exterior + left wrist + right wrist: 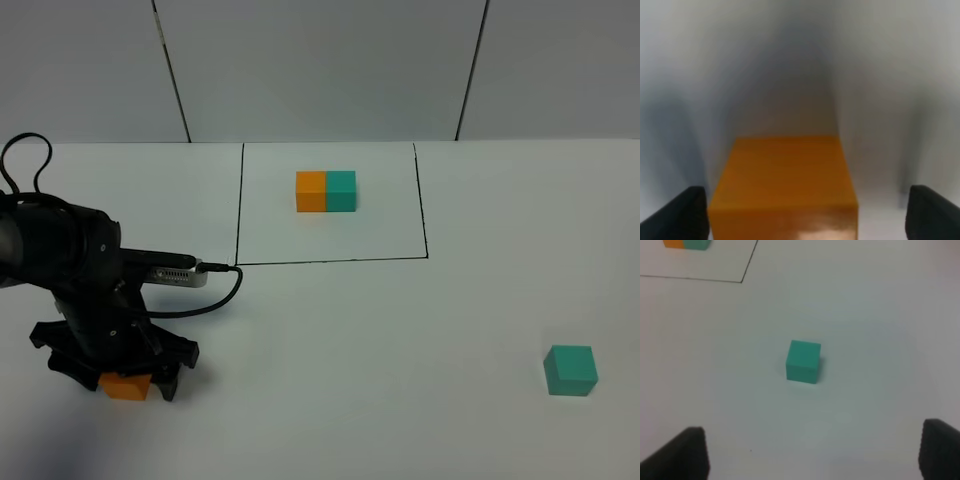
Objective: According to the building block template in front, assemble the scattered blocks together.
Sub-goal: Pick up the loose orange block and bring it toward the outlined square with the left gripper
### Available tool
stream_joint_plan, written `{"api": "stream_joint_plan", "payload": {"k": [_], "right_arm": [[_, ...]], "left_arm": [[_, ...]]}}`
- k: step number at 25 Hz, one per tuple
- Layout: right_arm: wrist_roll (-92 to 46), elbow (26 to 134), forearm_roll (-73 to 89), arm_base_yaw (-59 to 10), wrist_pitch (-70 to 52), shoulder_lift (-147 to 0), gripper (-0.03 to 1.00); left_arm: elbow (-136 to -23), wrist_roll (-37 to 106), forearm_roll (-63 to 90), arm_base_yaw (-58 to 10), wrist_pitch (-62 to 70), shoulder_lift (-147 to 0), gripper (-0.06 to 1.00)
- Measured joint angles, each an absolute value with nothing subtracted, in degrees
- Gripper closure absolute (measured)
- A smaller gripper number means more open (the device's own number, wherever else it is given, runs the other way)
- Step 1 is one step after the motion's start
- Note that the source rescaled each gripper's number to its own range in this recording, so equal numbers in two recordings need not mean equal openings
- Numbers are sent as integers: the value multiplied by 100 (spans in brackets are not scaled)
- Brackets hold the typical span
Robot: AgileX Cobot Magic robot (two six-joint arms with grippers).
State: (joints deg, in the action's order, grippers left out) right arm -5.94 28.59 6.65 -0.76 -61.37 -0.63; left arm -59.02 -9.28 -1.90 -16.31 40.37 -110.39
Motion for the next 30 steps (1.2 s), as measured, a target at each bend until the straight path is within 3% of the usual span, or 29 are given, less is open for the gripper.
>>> {"api": "stream_joint_plan", "payload": {"k": [3, 6, 8, 10, 19, 23, 30], "right_arm": [[-594, 2859, 665, -76, -6137, -63, 24], [-594, 2859, 665, -76, -6137, -63, 24], [-594, 2859, 665, -76, -6137, -63, 24], [-594, 2859, 665, -76, -6137, -63, 24], [-594, 2859, 665, -76, -6137, -63, 24], [-594, 2859, 665, -76, -6137, -63, 24], [-594, 2859, 672, -76, -6137, -63, 24]], "left_arm": [[-5830, -978, -259, -1626, 3962, -11043, 21], [-5823, -1003, -283, -1626, 3956, -11043, 38], [-5823, -1005, -283, -1626, 3956, -11043, 62], [-5823, -1009, -283, -1626, 3982, -11043, 94], [-6667, -84, -1108, -1683, 5523, -10687, 92], [-7316, 1170, -1315, -1870, 6065, -10704, 92], [-7955, 3951, -1335, -2580, 5751, -11286, 92]]}}
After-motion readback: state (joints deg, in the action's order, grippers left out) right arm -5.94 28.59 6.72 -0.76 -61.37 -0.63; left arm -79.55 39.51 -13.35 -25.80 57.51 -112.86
